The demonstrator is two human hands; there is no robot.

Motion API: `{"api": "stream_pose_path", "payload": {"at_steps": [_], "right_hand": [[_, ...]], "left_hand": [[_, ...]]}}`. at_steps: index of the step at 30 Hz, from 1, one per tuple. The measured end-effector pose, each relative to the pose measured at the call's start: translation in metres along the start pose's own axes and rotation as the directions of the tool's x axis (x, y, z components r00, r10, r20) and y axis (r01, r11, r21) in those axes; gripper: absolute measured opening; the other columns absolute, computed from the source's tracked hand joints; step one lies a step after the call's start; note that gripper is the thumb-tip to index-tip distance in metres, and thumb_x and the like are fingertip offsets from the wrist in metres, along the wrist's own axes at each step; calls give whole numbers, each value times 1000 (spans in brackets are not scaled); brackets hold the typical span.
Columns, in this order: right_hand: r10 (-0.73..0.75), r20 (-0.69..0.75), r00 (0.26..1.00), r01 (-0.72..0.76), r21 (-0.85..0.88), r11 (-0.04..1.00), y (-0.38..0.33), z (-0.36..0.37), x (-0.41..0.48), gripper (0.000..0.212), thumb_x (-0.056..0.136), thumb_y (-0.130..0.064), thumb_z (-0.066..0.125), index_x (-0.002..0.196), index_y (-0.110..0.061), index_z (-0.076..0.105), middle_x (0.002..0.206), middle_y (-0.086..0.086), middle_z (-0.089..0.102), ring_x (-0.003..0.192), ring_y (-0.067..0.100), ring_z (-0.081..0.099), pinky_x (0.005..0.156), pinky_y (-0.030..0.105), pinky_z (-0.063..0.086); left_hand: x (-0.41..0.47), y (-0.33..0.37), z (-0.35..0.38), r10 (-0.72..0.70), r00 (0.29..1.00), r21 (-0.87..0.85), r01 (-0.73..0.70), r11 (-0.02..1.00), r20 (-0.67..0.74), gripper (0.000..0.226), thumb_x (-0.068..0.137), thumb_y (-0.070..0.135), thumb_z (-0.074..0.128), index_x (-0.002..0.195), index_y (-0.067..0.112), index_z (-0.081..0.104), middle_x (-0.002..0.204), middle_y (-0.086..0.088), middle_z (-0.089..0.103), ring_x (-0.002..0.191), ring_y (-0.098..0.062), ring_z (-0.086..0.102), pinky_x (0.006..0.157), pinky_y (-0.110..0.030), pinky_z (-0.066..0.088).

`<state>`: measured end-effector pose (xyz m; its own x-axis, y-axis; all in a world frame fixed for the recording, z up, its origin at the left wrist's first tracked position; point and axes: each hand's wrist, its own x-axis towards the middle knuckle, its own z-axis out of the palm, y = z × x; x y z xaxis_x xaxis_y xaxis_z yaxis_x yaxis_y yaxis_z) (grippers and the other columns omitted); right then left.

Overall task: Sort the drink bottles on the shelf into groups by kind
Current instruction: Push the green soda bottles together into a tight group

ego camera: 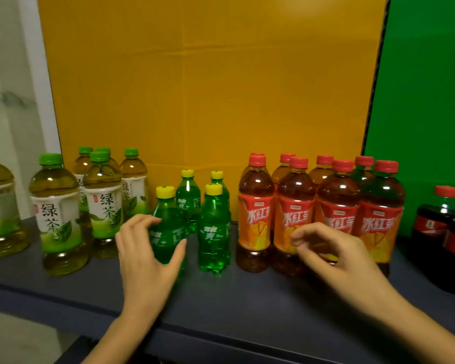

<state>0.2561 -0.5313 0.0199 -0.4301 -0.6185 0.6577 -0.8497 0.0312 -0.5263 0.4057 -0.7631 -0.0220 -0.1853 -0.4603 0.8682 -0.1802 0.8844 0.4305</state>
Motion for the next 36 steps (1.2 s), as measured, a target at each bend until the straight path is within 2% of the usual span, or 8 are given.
{"api": "stream_pose_path", "payload": {"at_steps": [4, 8, 10, 13, 18, 22, 30, 36], "right_hand": [[52, 158, 986, -47, -35, 998, -13, 51, 15, 27, 84, -13, 62, 108, -25, 60, 99, -8, 67, 93, 2, 62, 80, 13, 50], [141, 210, 968, -95, -217, 972, -14, 96, 28, 62, 87, -32, 58, 141, -24, 29, 141, -10, 42, 129, 5, 42, 109, 25, 34], [143, 215, 966, -100, -197, 975, -19, 113, 30, 67, 88, -33, 55, 141, -35, 15, 145, -21, 27, 135, 0, 28, 111, 15, 23], [179, 156, 971, -155, -151, 976, -25, 133, 34, 70, 89, -26, 55, 119, -53, -2, 130, -35, 16, 127, -11, 18, 91, -11, 9], [270, 64, 961, -264, -86, 961, -26, 156, 46, 67, 87, -25, 59, 140, -31, 18, 138, -19, 32, 129, -3, 30, 101, 8, 22], [343, -23, 939, -343, -84, 935, -28, 174, 54, 66, 85, -28, 62, 139, -22, 24, 137, -8, 43, 120, 0, 38, 100, 18, 30], [475, -129, 871, -490, -152, 858, -26, 199, 77, 69, 81, -40, 64, 134, -15, 28, 136, 5, 47, 121, 23, 50, 99, 36, 42], [499, -192, 845, -529, -161, 833, -20, 208, 86, 69, 81, -40, 64, 133, -13, 30, 134, 6, 48, 120, 25, 51, 96, 39, 44]], "left_hand": [[16, -36, -8, -165, 966, -92, 186, 978, 201, 92, 56, 37, 84, 126, 6, 33, 125, -13, 41, 116, -25, 42, 100, -34, 36], [25, -59, -9, -166, 838, -217, 318, 923, 521, 75, 53, 38, 83, 115, 20, 44, 115, 3, 59, 100, -10, 57, 82, -17, 45], [30, -68, -7, -100, 805, -269, 309, 912, 584, 64, 56, 40, 80, 109, 22, 50, 105, 10, 65, 88, -1, 61, 74, -14, 50], [41, -82, -4, -25, 770, -326, 299, 897, 638, 61, 61, 37, 79, 111, 21, 49, 104, 10, 66, 86, 3, 63, 76, -22, 54], [59, -98, 15, 16, 704, -411, 395, 821, 710, 67, 70, 22, 76, 126, 13, 39, 125, 1, 58, 111, -7, 58, 91, -28, 52], [67, -110, 31, 39, 684, -452, 437, 778, 728, 65, 71, 17, 75, 125, 12, 41, 127, -3, 58, 109, -6, 58, 91, -27, 52], [67, -121, 55, -14, 763, -346, 309, 886, 646, 72, 61, 46, 78, 116, 18, 40, 123, -4, 59, 112, -18, 58, 93, -42, 50], [66, -127, 62, -28, 746, -325, 323, 889, 666, 75, 59, 41, 81, 118, 19, 41, 125, -3, 57, 115, -19, 54, 97, -42, 46]]}}
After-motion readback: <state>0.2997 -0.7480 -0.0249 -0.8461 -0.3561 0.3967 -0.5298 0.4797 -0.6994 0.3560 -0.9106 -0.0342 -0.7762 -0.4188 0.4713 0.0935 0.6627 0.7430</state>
